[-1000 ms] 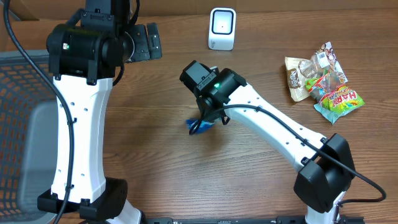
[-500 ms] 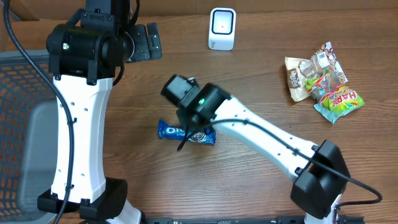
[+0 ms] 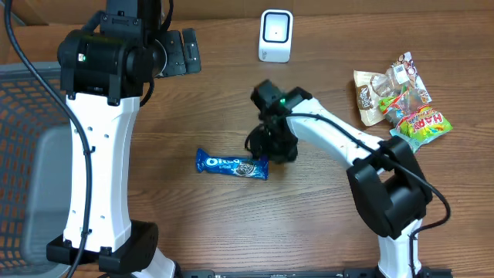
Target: Scan the item barcode
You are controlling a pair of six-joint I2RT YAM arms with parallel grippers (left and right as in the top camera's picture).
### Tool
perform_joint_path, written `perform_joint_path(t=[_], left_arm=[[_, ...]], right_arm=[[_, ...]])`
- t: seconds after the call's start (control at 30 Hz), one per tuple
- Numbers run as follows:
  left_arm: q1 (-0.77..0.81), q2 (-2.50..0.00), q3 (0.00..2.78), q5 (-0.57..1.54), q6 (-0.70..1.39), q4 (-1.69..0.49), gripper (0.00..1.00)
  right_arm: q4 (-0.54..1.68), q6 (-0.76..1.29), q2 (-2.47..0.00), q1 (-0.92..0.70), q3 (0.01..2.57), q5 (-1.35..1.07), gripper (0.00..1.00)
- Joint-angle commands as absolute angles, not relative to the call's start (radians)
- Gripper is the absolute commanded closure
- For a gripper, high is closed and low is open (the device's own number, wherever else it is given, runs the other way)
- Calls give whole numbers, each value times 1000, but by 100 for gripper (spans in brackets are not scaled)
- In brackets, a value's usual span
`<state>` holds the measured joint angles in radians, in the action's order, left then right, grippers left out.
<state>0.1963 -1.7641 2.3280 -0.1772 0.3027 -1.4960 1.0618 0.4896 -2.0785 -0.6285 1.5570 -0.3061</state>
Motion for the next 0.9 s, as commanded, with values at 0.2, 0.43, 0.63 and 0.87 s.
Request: perform_joint_path(t=[0.2,0.43,0.63,0.87], left_arm=[[197,-1765,2326,-191,284,-1492,0],[197,-1765,2326,-191,284,-1492,0],[197,-1765,2326,-191,284,-1492,0],[197,-1765,2326,-191,284,-1492,0]], right_arm=[[850,505,-2078,-627,1381,-542,40],[792,551,-2078,-626,1351,-541,96],[795,506,-2062,-604,1377,-540,96],[936,443,-1897,-543,1427,-233,96]])
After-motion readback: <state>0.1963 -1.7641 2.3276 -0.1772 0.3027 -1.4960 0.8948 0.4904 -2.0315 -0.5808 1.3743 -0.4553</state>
